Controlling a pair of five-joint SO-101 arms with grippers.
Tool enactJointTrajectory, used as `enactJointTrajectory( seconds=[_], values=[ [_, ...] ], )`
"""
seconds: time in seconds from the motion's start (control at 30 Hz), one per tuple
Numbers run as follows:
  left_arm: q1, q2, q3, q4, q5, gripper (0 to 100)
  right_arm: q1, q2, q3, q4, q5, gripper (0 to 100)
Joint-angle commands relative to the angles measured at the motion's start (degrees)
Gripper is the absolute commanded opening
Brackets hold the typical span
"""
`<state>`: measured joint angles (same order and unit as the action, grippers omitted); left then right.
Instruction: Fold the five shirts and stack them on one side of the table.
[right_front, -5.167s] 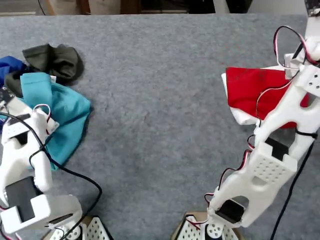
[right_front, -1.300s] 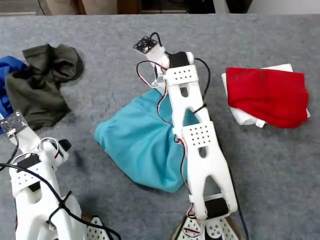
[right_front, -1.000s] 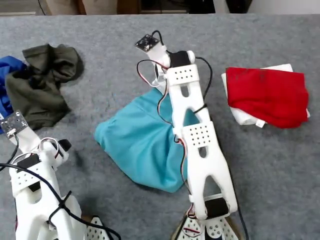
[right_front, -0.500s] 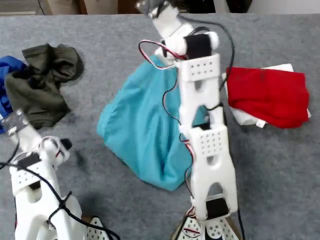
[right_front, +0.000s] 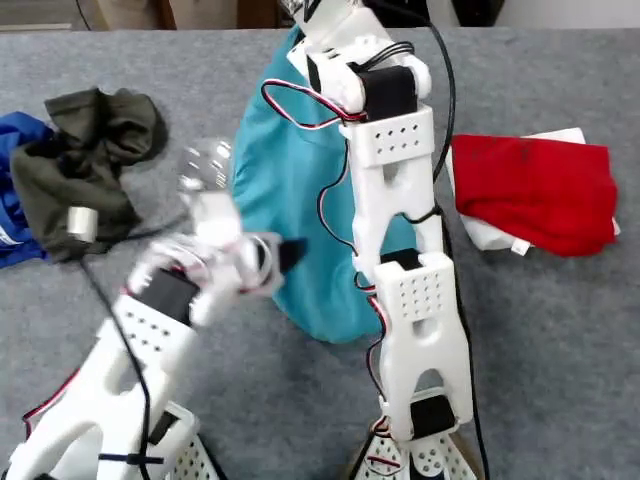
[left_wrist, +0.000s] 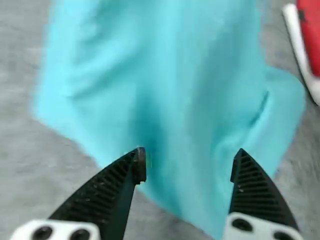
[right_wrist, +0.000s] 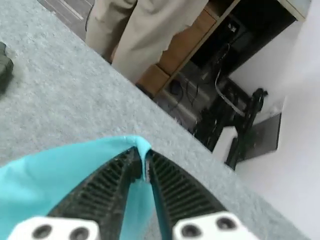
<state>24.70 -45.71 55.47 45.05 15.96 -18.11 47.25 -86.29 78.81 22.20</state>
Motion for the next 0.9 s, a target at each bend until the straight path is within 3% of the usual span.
enactJointTrajectory(
  seconds=[0.0,0.13,0.3,0.43,0.6,0.73,0.87],
  values=[
    [7.91,0.04,9.23,-11.25,5.10,28,3.47,0.92,1.19,-2.11,-0.09,0.3],
    [15.65,0.04,14.68,-17.58,7.21,24,7.43,5.85,2.51,-2.73,-0.09,0.3],
    [12.84,3.38,16.26,-20.75,4.31,16,11.21,9.63,2.24,-0.09,-0.53,0.3],
    [4.22,13.23,13.36,-23.74,3.96,2,11.74,11.74,2.33,2.11,-0.53,0.3],
    [-9.41,27.38,2.73,-22.51,4.13,2,12.35,13.67,2.15,0.09,-0.53,0.3],
    [-20.13,34.24,-8.44,-14.33,3.25,2,13.23,13.49,2.15,-0.97,-0.44,0.3],
    [-30.51,34.15,-21.80,-0.97,-6.77,2,13.67,13.76,0.92,-1.49,0.00,0.3]
  ],
)
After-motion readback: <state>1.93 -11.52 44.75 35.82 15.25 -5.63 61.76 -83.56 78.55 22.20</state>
